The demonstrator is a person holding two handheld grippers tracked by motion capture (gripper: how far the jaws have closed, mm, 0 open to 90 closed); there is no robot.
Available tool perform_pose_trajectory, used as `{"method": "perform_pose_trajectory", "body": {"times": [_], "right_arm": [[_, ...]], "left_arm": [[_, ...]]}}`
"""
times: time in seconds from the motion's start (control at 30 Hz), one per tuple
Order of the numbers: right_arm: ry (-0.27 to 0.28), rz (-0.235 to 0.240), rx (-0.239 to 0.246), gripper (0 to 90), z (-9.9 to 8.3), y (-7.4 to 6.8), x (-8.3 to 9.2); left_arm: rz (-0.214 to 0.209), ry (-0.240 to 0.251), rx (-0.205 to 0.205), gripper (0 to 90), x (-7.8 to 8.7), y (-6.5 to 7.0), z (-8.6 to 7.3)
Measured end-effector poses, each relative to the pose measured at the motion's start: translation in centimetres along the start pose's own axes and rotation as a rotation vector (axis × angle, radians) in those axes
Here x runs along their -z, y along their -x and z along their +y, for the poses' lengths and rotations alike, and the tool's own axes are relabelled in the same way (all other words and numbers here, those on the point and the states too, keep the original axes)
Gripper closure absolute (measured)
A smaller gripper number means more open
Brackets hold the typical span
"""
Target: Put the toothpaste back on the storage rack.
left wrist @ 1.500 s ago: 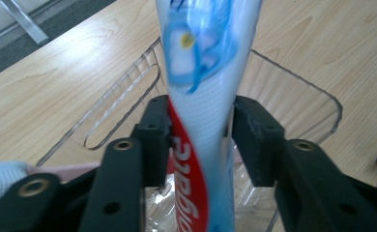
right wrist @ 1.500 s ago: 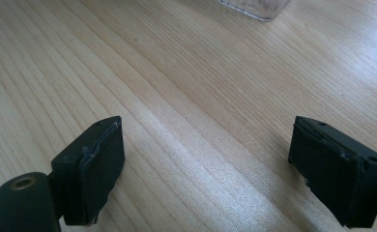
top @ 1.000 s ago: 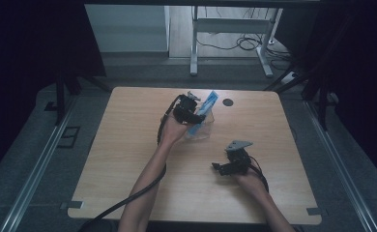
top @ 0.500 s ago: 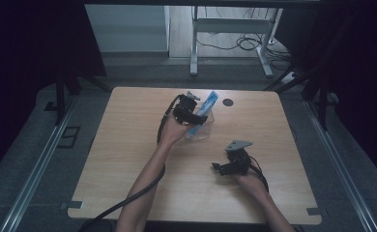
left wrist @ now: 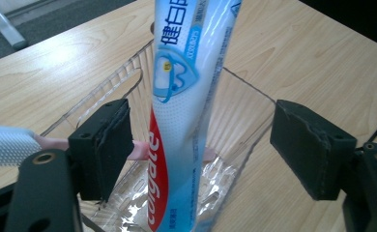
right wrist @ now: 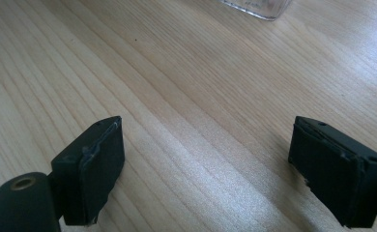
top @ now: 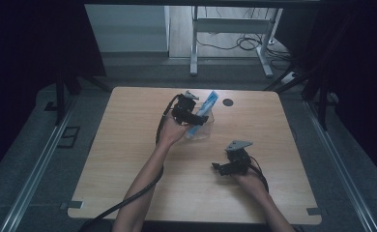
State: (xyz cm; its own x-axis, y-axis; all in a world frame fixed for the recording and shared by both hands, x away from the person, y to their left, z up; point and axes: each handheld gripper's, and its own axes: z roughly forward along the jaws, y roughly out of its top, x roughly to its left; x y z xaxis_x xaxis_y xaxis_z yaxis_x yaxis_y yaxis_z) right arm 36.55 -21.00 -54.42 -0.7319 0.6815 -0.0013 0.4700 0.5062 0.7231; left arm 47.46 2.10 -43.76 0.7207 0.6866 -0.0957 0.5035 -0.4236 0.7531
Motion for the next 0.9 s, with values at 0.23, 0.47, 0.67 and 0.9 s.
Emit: {"method": "perform_pose_trajectory", "body": {"times": [0.23,0.47,0.67,0.9], "right_arm": [[0.001,0.0,0.001,12.2,0.0,0.0,0.0],[0.0,0.001,0.0,12.2,0.0,0.0,0.0],[0.0,-0.001,0.0,12.2,0.0,0.0,0.0],[0.0,-0.001,0.0,12.2,0.0,0.0,0.0]], "left_arm": [[0.003,0.004,-0.024,17.5,0.4,0.5,0.1],[-0.001,0.028,-0.024,14.7,1.1,0.7,-0.1],[-0.02,0.052,-0.019,14.6,1.9,0.9,-0.2],[-0.028,0.064,-0.035,14.3,2.8,1.3,-0.5]]}}
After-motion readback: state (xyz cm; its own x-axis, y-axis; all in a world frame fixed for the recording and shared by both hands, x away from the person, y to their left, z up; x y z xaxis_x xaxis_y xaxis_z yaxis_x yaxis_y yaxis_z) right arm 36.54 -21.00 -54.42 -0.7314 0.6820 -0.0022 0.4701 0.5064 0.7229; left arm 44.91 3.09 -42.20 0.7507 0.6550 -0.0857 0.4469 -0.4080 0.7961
